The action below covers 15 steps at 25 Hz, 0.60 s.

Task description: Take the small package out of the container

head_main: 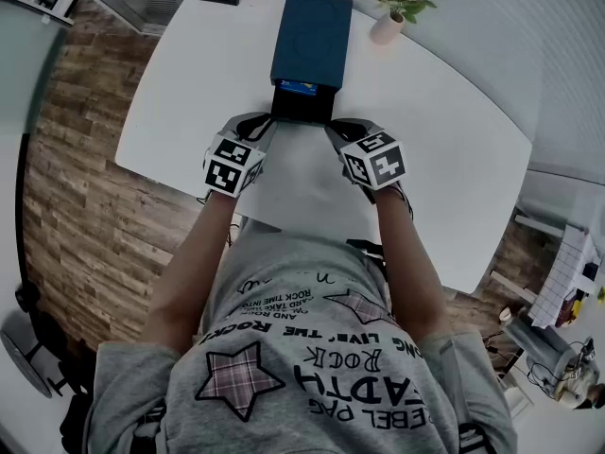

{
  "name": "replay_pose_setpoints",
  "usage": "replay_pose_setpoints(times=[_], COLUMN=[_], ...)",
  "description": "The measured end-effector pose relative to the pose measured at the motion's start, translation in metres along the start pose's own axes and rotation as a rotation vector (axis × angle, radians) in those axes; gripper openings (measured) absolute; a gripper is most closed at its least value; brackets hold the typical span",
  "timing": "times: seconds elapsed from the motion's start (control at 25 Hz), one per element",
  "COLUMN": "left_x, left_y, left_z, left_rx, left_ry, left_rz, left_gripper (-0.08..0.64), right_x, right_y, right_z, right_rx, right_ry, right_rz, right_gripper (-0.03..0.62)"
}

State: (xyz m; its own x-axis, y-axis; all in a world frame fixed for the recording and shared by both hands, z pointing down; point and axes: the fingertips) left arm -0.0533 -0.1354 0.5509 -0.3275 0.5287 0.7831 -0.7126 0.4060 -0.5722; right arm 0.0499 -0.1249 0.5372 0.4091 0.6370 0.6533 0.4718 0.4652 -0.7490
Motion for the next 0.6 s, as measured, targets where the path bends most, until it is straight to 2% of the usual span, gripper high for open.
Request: replay_pose_setpoints(times=[0.6], left_x=[0.018], left_y=[0.015], left_z=[-0.019], left_rx=[0.004], left_ry=[0.023], left_rz=[0.006], left_gripper=[0.057], right_x=[0.018], right_y=[0.010], right_z=[0.024], right_rx=[-0.098], right_ry=[0.072], right_rz=[0.069], right_gripper=[0.038])
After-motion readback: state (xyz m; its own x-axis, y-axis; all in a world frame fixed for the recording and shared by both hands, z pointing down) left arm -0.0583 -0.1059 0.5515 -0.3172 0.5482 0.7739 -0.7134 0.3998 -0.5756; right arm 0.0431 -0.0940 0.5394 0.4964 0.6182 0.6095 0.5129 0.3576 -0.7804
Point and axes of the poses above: the fingertips, and each gripper's own axes: y backward along the fingers, z to its left, x out of its underside, and after that the axes turned 8 degrees about x, right-handed
